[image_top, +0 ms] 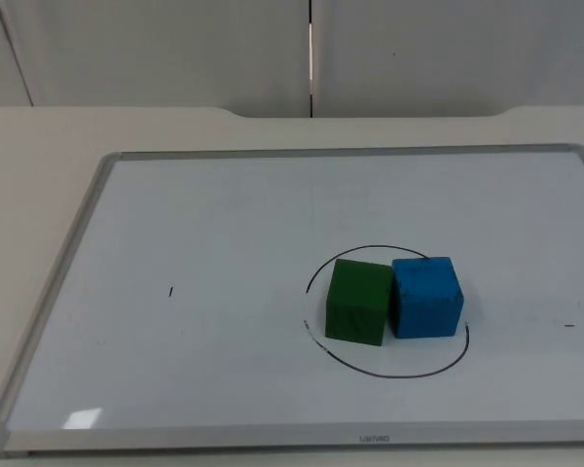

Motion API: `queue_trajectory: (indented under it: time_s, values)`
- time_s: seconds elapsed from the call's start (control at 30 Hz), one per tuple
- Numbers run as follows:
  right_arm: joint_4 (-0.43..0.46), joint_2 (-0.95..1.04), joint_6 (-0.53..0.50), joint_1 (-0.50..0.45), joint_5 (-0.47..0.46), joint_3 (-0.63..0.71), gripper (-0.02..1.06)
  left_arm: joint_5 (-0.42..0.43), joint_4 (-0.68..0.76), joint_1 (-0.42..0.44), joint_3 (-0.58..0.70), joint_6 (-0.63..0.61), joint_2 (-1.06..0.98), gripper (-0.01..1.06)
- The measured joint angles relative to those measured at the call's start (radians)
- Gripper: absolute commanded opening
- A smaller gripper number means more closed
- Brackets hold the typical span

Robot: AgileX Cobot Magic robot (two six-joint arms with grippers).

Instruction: Push the two cubes into the marked area.

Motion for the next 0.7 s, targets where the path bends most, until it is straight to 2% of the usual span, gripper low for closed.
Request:
queue_trajectory:
  time_s: [0.1, 0.33, 0.7]
  values:
    - [0.000, -0.084, -0.017, 0.000, 0.086, 0.000, 0.00, 0.000, 0.000, 0.000, 0.000, 0.000, 0.000, 0.00]
    - [0.000, -0.214, -0.041, 0.000, 0.185, 0.000, 0.00, 0.000, 0.000, 0.000, 0.000, 0.000, 0.000, 0.00]
    - [0.000, -0.219, -0.041, 0.000, 0.231, 0.054, 0.00, 0.000, 0.000, 0.000, 0.000, 0.000, 0.000, 0.00]
